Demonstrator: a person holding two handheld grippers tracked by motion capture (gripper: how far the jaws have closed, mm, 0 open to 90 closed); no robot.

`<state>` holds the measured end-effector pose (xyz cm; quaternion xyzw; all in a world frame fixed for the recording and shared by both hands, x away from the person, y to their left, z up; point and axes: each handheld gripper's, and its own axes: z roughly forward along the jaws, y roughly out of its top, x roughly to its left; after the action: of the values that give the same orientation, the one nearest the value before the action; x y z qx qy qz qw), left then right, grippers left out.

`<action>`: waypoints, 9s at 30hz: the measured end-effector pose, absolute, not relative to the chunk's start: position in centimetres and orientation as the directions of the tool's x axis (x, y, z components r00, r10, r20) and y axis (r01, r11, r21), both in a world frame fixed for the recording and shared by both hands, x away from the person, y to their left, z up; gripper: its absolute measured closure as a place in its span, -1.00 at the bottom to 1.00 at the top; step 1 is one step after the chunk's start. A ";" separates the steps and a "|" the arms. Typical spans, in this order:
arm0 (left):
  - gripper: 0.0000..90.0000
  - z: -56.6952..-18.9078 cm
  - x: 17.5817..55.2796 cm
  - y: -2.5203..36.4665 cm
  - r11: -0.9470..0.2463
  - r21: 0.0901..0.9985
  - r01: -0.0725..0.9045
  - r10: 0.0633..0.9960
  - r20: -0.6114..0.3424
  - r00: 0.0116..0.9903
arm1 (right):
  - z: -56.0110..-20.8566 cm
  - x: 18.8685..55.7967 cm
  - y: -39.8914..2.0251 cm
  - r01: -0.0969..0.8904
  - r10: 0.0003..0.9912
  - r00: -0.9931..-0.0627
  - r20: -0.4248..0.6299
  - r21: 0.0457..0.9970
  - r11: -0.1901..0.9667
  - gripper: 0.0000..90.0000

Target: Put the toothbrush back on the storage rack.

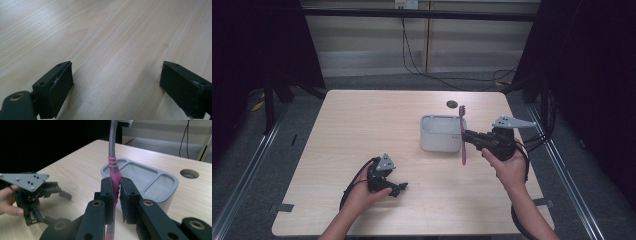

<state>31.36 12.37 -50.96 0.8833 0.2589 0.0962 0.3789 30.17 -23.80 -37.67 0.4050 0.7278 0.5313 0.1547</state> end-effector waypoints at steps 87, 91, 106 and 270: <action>-0.76 -51.0 31.4 12.4 -0.578 0.720 0.384 0.528 -0.028 0.849 | -34.4 36.1 -23.5 0.267 0.851 -0.507 0.140 0.964 0.001 0.81; -0.76 -51.0 31.3 12.3 -0.573 0.723 0.387 0.531 -0.032 0.847 | -34.5 36.4 -23.4 0.271 0.852 -0.504 0.142 0.963 -0.001 0.81; -0.76 -51.0 31.4 12.4 -0.578 0.720 0.384 0.528 -0.029 0.849 | -35.8 37.0 -23.3 0.275 0.865 -0.485 0.127 0.961 0.013 0.81; -0.76 -51.0 31.4 12.3 -0.577 0.721 0.383 0.530 -0.027 0.848 | -42.1 33.9 -24.1 0.348 0.878 -0.469 0.095 0.934 0.085 -0.33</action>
<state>31.36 12.34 -50.99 0.8828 0.2585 0.0963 0.3803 33.89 -24.12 -42.10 0.4448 0.6890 0.5097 0.2601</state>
